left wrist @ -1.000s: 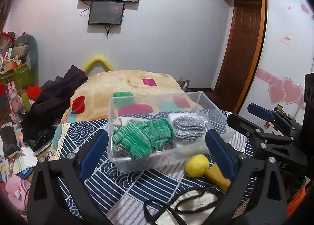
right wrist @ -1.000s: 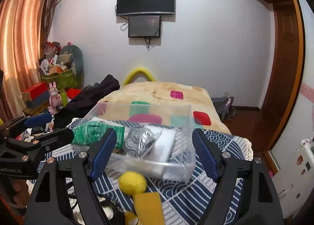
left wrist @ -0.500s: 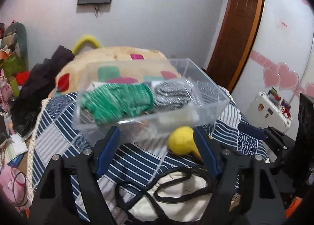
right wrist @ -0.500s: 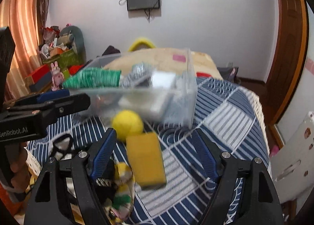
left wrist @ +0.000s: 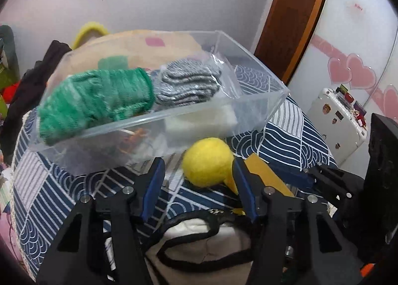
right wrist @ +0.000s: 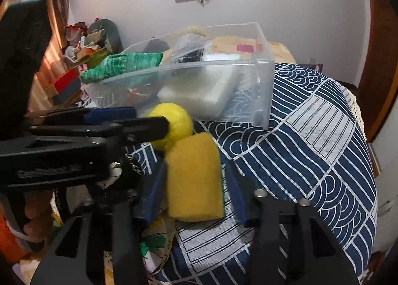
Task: Organize soft objects
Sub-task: 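Grasp the yellow ball with the left tool while the right tool grasps the yellow sponge, then place the yellow ball and sponge into the clear box and open both tools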
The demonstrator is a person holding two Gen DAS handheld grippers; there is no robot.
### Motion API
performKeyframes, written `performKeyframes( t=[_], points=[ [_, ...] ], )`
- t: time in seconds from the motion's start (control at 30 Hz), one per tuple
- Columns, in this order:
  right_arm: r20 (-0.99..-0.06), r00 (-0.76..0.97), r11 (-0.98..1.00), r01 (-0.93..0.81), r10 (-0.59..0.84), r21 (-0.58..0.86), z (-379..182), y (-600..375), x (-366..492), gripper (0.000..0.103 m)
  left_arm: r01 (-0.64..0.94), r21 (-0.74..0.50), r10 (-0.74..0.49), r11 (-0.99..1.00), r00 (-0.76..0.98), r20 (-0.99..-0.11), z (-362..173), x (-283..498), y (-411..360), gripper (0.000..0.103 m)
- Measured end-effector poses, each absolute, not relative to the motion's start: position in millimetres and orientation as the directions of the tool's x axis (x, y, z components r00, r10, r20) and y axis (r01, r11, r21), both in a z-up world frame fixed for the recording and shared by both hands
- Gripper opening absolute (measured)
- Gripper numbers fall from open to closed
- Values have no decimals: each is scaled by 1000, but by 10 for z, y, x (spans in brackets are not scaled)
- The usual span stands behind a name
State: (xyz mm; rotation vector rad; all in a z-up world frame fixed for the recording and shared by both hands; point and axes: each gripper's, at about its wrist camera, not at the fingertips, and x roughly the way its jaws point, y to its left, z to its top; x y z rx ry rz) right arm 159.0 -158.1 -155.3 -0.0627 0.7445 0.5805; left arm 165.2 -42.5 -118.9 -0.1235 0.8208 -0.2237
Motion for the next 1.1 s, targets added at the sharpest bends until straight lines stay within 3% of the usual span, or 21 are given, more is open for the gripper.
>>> performKeyframes(
  t=[0.23, 0.3, 0.63, 1.1],
  points=[
    [-640, 635, 877, -462, 432, 134, -1517, -1788, 1590, 36, 166, -184, -248, 969, 638, -729, -1264, 1797, -602, 55],
    [-635, 652, 890, -437, 415, 132, -1495, -1846, 1604, 36, 169, -187, -251, 968, 631, -734, -1289, 1835, -635, 45],
    [-592, 703, 908, -394, 395, 139, -1321, -1964, 1532, 36, 158, -215, -266, 964, 630, -730, -1346, 1780, -562, 44],
    [-464, 774, 895, -432, 432, 112, -781, -1752, 1573, 36, 132, -197, -223, 972, 788, -574, -761, 1319, -184, 44]
  ],
)
